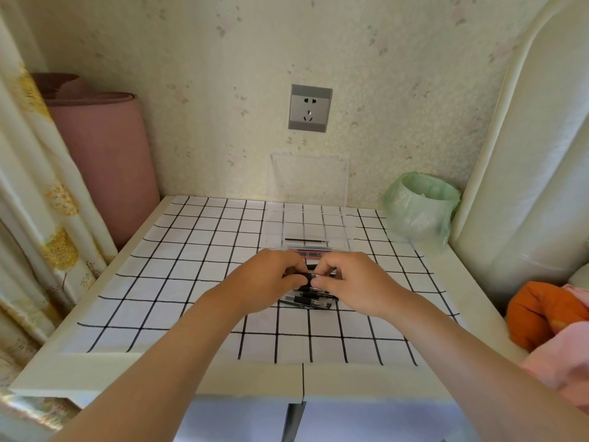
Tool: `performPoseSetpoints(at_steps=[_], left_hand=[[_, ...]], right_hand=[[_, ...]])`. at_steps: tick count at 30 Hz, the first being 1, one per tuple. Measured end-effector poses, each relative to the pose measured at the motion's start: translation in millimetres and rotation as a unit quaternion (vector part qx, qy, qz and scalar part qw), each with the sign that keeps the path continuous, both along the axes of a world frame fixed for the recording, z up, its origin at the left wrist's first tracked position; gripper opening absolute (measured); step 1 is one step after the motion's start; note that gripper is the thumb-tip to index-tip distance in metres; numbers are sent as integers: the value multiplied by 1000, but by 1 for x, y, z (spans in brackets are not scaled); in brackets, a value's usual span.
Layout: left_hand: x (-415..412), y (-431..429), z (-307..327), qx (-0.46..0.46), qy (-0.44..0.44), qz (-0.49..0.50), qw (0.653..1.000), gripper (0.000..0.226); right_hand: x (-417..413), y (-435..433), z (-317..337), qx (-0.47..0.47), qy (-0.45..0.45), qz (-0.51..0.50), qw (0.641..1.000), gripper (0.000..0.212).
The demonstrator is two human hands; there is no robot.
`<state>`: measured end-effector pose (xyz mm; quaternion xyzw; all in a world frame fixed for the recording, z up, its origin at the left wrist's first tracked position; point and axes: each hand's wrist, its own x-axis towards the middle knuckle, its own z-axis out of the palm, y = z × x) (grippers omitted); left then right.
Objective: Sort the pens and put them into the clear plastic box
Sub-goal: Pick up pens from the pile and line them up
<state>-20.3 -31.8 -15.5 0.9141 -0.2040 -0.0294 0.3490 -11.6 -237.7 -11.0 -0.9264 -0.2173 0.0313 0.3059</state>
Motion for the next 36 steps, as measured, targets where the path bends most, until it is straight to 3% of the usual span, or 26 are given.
performPoseSetpoints(at_steps=[19, 25, 28, 33, 36], left_hand=[[2, 1, -2, -8, -9, 19, 1000, 9], [2, -7, 0, 20, -39, 22, 999, 11], [1, -11, 1, 82, -69, 37, 994, 13], [0, -16, 3, 127, -83, 40, 988, 18], [-1, -20, 3, 133, -78, 38, 987, 19]], right_hand=[[-4, 3, 3, -73, -57, 6, 996, 15], [-1, -6, -1, 13, 48, -8, 999, 17], [6, -20, 1, 25, 54, -31, 998, 17], [20, -59, -6, -120, -20, -112, 986, 24], [21, -68, -19, -162, -2, -106, 981, 27]])
